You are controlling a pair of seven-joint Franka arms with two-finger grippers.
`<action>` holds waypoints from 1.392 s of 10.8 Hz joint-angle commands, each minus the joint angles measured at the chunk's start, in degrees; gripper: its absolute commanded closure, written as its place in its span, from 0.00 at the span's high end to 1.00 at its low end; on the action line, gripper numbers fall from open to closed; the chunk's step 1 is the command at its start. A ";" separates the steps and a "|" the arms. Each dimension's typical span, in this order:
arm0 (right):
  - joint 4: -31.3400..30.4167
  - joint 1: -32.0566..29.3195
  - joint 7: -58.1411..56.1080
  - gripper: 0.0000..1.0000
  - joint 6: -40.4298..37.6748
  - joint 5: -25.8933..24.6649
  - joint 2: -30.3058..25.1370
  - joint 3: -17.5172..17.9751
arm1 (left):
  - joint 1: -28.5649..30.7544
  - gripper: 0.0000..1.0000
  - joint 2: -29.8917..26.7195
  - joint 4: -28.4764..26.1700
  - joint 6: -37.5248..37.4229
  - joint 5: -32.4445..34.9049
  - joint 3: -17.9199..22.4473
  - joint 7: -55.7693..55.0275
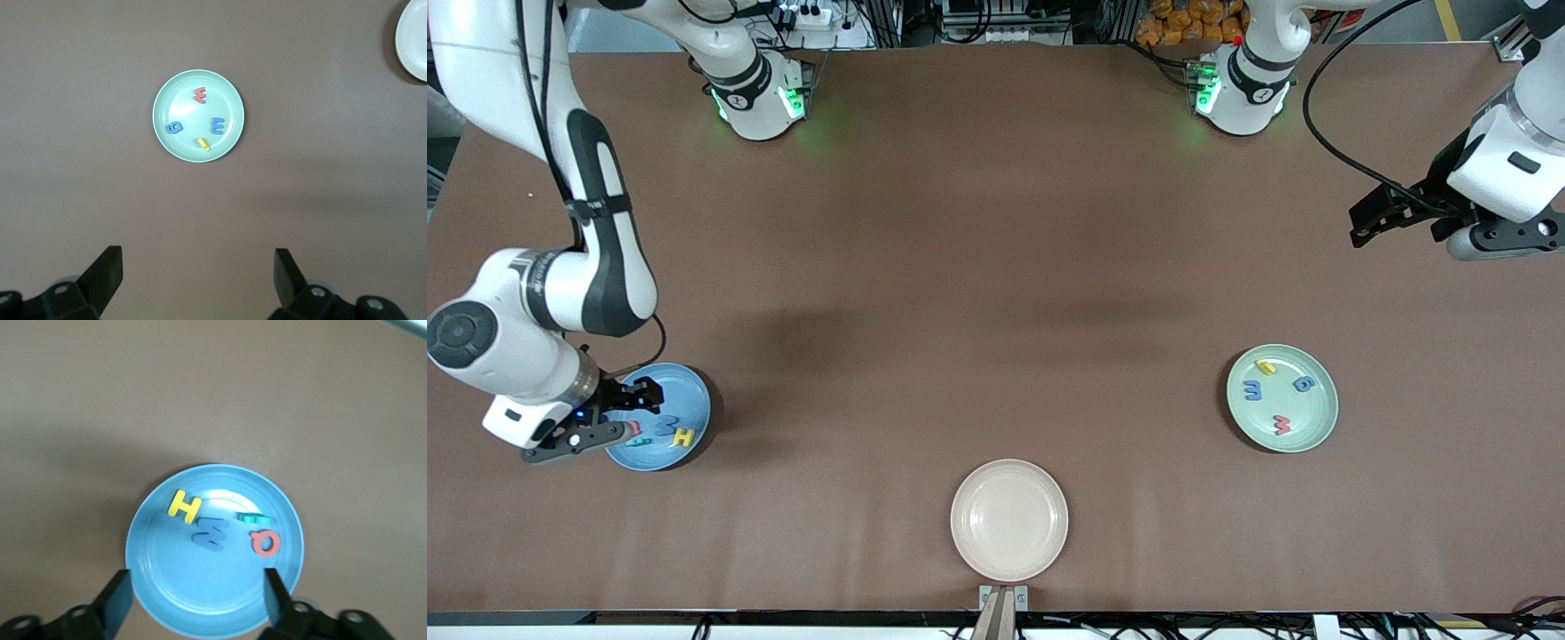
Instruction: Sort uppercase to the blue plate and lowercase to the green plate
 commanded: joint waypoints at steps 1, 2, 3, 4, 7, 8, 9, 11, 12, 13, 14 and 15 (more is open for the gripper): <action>-6.64 -2.99 1.84 1.00 -3.79 -0.84 -10.88 2.33 | -0.17 1.00 -0.03 0.63 -1.08 1.30 0.27 0.76; -5.95 -5.27 2.79 1.00 -7.83 -0.84 -13.34 4.61 | -0.08 1.00 -0.03 0.63 -1.08 1.30 0.27 0.85; -5.50 -5.55 4.80 1.00 -11.00 -0.92 -15.63 4.80 | -0.08 1.00 -0.03 0.63 -1.08 1.30 0.27 0.85; -5.15 -5.38 6.74 1.00 -14.08 -0.93 -18.26 4.89 | -0.17 1.00 -0.03 0.72 -1.08 1.39 0.27 0.76; 5.96 -5.64 8.69 1.00 -28.04 -1.36 -20.22 6.64 | -0.08 1.00 -0.11 1.42 -1.08 1.30 0.36 0.93; 9.41 -5.73 8.69 1.00 -30.43 -2.15 -20.48 7.61 | -0.08 1.00 -0.12 1.51 -1.08 1.30 0.36 1.81; 10.57 -5.82 8.69 1.00 -31.94 -2.76 -21.53 8.84 | -0.08 1.00 -0.12 1.42 -1.08 1.21 0.36 2.16; 14.16 -5.90 8.69 1.00 -36.06 -2.77 -22.24 10.07 | -0.08 1.00 -0.12 1.51 -1.08 1.21 0.36 2.17; 15.75 -5.99 8.78 1.00 -37.73 -2.68 -22.16 10.17 | -0.08 1.00 -0.12 1.51 -1.08 1.30 0.36 2.17; 15.94 -5.99 9.30 1.00 -38.88 -2.25 -22.07 9.99 | -0.08 1.00 -0.12 2.12 -1.08 1.30 0.36 2.17; 15.95 -6.08 11.40 1.00 -40.55 -1.90 -22.15 10.08 | -0.08 1.00 -0.12 2.65 -1.17 1.30 0.36 2.17; 16.03 -5.99 14.81 1.00 -41.52 -1.81 -22.24 10.25 | -0.08 1.00 -0.20 2.65 -1.43 1.30 0.36 2.34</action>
